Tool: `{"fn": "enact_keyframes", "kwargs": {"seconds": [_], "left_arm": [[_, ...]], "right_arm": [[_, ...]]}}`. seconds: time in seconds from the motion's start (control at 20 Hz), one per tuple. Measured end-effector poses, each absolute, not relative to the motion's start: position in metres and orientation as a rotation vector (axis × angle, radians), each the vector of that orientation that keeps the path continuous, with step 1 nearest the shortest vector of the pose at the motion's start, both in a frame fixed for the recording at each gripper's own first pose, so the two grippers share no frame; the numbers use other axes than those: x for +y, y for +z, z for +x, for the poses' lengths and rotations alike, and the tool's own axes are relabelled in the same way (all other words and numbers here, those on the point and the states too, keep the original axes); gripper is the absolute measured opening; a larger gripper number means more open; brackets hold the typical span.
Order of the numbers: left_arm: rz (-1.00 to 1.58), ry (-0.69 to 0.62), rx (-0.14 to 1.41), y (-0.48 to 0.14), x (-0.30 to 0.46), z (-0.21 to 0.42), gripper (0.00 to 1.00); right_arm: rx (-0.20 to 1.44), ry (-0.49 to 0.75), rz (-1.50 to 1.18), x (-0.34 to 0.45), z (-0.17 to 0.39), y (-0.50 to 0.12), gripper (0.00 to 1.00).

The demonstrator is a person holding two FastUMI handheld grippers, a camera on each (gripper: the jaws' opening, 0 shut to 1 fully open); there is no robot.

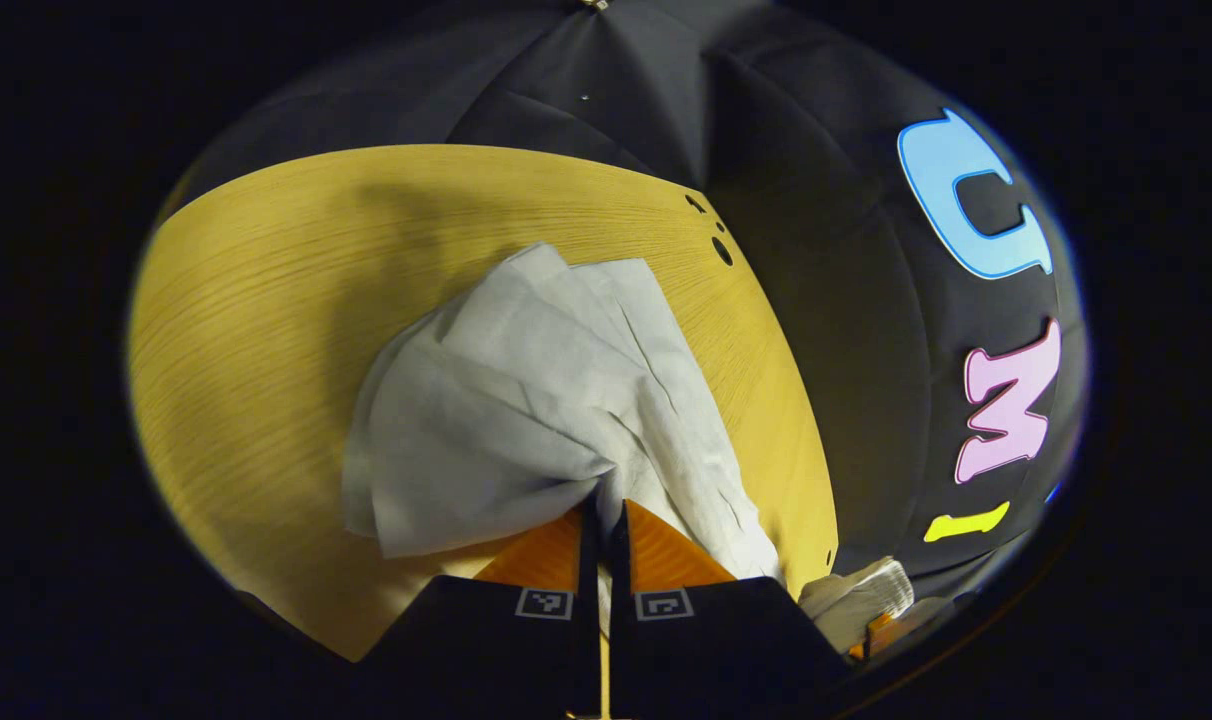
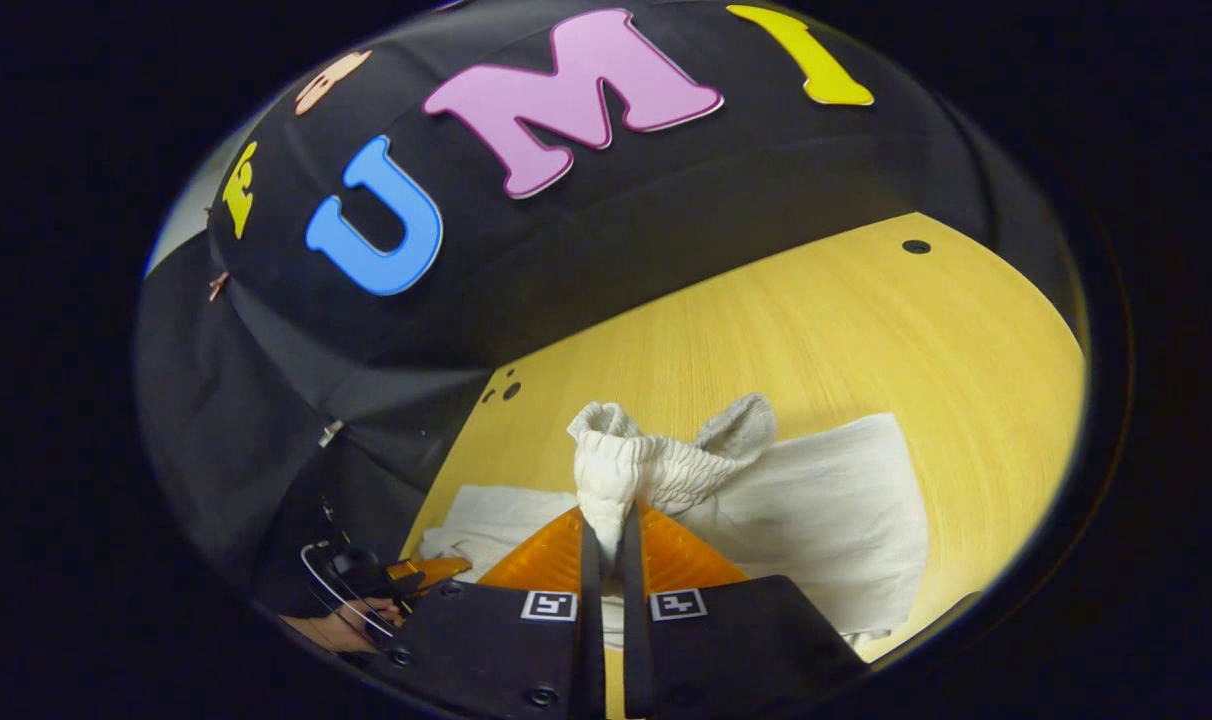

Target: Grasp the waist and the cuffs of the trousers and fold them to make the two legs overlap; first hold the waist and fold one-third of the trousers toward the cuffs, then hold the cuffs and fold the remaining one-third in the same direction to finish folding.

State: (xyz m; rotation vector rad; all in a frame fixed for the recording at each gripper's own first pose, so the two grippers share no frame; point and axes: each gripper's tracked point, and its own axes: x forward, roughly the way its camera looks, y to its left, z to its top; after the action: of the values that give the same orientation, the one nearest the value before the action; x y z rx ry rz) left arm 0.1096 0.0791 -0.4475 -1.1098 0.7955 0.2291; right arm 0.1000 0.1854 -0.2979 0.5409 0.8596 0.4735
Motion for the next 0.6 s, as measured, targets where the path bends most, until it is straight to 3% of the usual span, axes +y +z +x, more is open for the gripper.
{"fn": "enact_keyframes", "kwargs": {"seconds": [0.25, 0.5, 0.55, 0.6], "left_arm": [[-1.147, 0.23, 0.765, -0.448, 0.078, 0.11, 0.08], [-1.14, 0.223, 0.771, -0.447, 0.078, 0.111, 0.08], [-1.143, 0.223, 0.769, -0.447, 0.078, 0.111, 0.08], [-1.147, 0.223, 0.767, -0.446, 0.079, 0.111, 0.08]], "right_arm": [[0.999, 0.556, 0.437, 0.192, 0.089, -0.319, 0.12], [1.123, 0.638, 0.473, 0.203, 0.077, -0.322, 0.22], [1.128, 0.653, 0.484, 0.206, 0.072, -0.318, 0.47], [1.131, 0.682, 0.495, 0.213, 0.061, -0.313, 0.37]]}}
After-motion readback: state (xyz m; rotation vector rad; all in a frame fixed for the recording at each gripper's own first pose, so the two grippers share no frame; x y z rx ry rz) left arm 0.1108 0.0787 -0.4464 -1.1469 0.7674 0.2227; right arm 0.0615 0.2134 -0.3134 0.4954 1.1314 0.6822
